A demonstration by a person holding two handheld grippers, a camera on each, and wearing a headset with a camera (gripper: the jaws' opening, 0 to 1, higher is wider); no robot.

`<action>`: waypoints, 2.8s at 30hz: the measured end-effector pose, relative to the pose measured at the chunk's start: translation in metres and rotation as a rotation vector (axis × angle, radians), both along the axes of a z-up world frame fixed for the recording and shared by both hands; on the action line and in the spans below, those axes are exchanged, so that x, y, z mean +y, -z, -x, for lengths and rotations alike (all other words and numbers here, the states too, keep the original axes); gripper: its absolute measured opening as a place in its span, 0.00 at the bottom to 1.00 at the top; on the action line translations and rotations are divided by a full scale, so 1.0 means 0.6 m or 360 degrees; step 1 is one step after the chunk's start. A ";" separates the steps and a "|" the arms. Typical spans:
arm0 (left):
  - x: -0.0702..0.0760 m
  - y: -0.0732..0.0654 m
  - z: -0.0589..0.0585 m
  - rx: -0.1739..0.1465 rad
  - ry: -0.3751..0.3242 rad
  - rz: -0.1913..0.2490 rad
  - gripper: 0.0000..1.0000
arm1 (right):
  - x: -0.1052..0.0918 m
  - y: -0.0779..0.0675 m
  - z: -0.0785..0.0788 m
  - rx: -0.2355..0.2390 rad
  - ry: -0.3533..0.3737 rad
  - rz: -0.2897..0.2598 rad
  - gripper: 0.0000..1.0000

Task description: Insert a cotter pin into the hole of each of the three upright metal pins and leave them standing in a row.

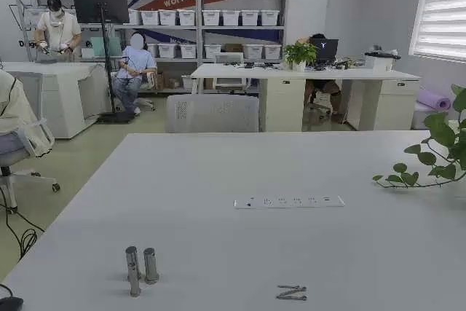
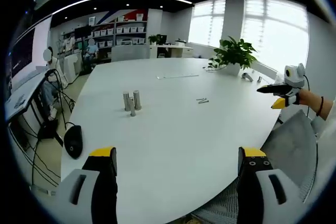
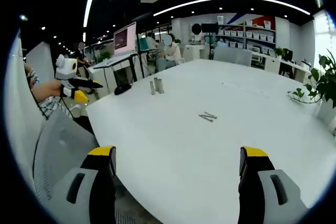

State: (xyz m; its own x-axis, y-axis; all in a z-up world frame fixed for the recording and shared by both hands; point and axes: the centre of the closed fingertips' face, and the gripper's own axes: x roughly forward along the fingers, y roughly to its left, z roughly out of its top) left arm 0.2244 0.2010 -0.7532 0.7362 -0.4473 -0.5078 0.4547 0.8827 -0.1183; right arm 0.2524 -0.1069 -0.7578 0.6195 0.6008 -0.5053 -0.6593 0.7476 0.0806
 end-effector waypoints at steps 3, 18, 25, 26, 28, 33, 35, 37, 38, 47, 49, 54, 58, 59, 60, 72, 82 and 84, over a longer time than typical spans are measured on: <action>0.000 0.000 0.001 0.0003 -0.0007 0.0004 0.95 | -0.001 -0.001 0.000 -0.0002 0.0007 0.0002 1.00; 0.008 -0.003 0.003 -0.0012 -0.0029 0.0004 0.95 | 0.002 0.000 0.002 0.0000 -0.0006 0.0004 1.00; 0.008 -0.002 0.003 -0.0008 -0.0029 0.0002 0.95 | 0.001 0.000 -0.001 -0.0002 -0.0009 0.0010 1.00; 0.008 -0.002 0.003 -0.0007 -0.0030 0.0002 0.95 | 0.000 -0.001 -0.001 -0.0004 -0.0009 0.0012 1.00; 0.008 -0.002 0.003 -0.0007 -0.0029 0.0000 0.95 | 0.000 0.000 -0.002 -0.0001 -0.0010 0.0012 1.00; 0.008 -0.004 0.001 -0.0015 -0.0030 0.0002 0.95 | 0.001 -0.001 -0.003 -0.0004 -0.0015 0.0014 1.00; 0.008 -0.004 0.001 -0.0013 -0.0027 0.0002 0.95 | 0.002 0.000 -0.002 -0.0001 -0.0020 0.0014 1.00; 0.008 -0.003 0.001 -0.0014 -0.0021 0.0000 0.95 | 0.004 0.001 -0.001 0.0004 -0.0032 0.0016 1.00; 0.008 -0.003 0.002 -0.0013 -0.0022 0.0002 0.95 | 0.004 0.001 0.000 0.0005 -0.0035 0.0017 1.00; 0.008 -0.004 0.001 -0.0008 -0.0025 0.0012 0.95 | 0.006 -0.001 -0.002 0.0002 -0.0041 0.0009 1.00; 0.006 -0.004 0.001 -0.0005 -0.0015 0.0015 0.95 | 0.007 -0.003 -0.003 0.0000 -0.0041 -0.0001 1.00; 0.002 -0.005 0.001 -0.0013 0.0003 0.0015 0.97 | 0.007 -0.003 -0.003 -0.0003 -0.0043 -0.0002 1.00; 0.003 -0.006 -0.002 -0.0022 -0.0004 0.0010 0.99 | 0.007 -0.004 -0.002 -0.0005 -0.0048 0.0001 1.00; 0.003 -0.006 -0.002 -0.0022 -0.0002 0.0009 0.99 | 0.006 -0.004 -0.002 -0.0005 -0.0048 0.0004 1.00; 0.003 -0.007 -0.002 -0.0022 0.0002 0.0009 0.99 | 0.005 -0.004 -0.002 -0.0005 -0.0048 0.0008 1.00; 0.006 -0.009 -0.007 -0.0033 -0.0010 -0.0004 0.97 | 0.011 -0.009 -0.001 -0.0012 -0.0074 0.0014 1.00; 0.019 -0.008 -0.028 -0.0050 -0.0055 0.0004 0.86 | 0.015 -0.019 -0.011 -0.0067 -0.0074 -0.0005 0.96; 0.021 -0.005 -0.034 -0.0043 -0.0065 0.0021 0.83 | 0.016 -0.020 -0.012 -0.0063 -0.0074 -0.0016 0.95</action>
